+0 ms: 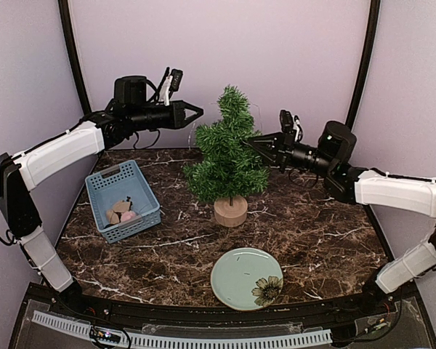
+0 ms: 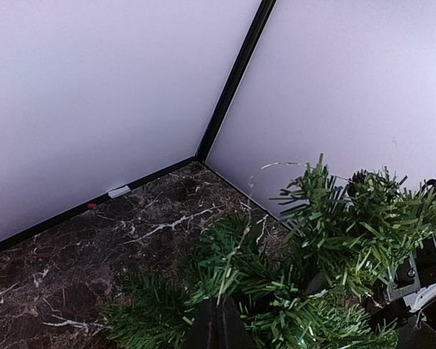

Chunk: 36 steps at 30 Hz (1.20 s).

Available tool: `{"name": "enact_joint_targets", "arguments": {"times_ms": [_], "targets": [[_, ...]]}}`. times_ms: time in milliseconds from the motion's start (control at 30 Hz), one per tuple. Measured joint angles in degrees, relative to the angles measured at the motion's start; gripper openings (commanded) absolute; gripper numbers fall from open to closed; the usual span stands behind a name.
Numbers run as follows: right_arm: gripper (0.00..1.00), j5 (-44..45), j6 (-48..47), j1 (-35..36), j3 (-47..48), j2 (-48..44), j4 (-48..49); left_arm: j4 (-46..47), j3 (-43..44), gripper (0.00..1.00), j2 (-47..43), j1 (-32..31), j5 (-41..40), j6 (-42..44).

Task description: Decorate the small christmas tree

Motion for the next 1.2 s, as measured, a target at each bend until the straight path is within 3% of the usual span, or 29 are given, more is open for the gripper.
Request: {"name": "enact_joint_targets", "arguments": {"times_ms": [533,733,867,933,1200], "targets": [[0.00,-0.07,2.56,3.43,2.64,5.49,3.80,-2.34,0.00,0.00,0.00,-0.33,-0.68,1.66],[0.00,1.46,3.23,3.43,2.62,5.57,3.96,-3.41,-0.11,0.18,-0.09,-0.37,-1.25,3.19],[0.00,2.03,3.34,3.43,2.58,5.57,4.13,-3.65,-1.64,0.39,-1.64,-0.37,-1.73,4.63],[0.00,2.14,3.34,3.43,2.49,5.57,4.22,-4.20,-2.23,0.45,-2.99,-0.37,-2.19,5.40],[0.00,2.32,3.32,3.43,2.40,5.57,4.24,-4.20,-7.15,0.47,-10.51,-0.35,-2.40,9.11]]}}
